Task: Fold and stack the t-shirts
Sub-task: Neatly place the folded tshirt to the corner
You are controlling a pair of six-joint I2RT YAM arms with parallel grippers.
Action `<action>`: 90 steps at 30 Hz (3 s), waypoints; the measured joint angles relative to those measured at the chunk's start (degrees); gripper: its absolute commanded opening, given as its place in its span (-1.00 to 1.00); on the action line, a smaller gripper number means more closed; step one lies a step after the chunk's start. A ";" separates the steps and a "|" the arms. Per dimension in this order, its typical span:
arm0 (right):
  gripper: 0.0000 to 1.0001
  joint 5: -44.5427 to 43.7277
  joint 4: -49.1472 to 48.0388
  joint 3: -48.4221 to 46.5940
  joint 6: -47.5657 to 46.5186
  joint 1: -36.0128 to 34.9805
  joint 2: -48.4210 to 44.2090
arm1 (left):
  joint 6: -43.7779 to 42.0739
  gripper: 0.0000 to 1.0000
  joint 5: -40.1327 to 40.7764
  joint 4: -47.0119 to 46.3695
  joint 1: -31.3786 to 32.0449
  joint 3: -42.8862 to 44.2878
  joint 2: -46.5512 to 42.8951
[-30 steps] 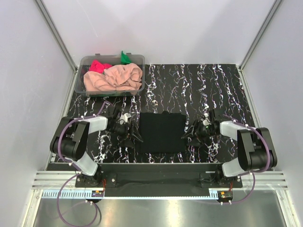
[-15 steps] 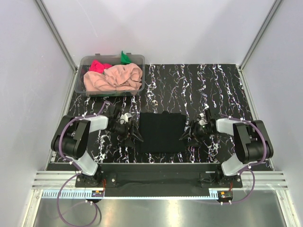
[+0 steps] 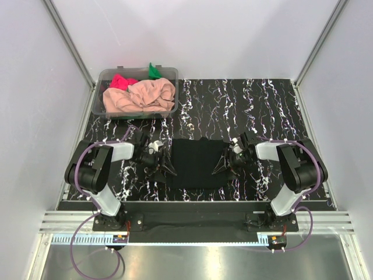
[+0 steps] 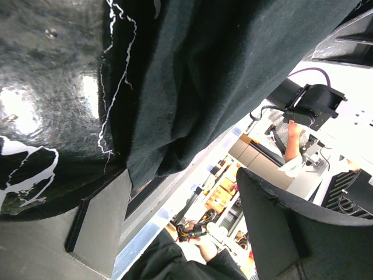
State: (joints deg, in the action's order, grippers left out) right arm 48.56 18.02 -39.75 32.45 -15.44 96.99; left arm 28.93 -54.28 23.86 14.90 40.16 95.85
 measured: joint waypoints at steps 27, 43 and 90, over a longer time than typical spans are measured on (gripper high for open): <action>0.12 5.07 -12.63 7.06 3.54 -1.99 -0.59 | 0.72 0.52 -5.42 -8.13 3.15 1.29 5.25; 0.26 4.90 -16.55 3.98 6.45 -3.43 2.60 | 0.92 0.48 -6.36 -10.40 4.42 4.48 8.52; -1.00 -5.11 -23.26 4.72 11.39 -5.42 1.42 | 6.34 -1.00 -1.40 -8.74 7.50 10.82 14.21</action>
State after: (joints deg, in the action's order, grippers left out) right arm 43.44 -5.23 -35.03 43.83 -20.86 98.41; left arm 35.27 -55.68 15.11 22.39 50.98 110.06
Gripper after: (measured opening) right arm 0.223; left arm 0.153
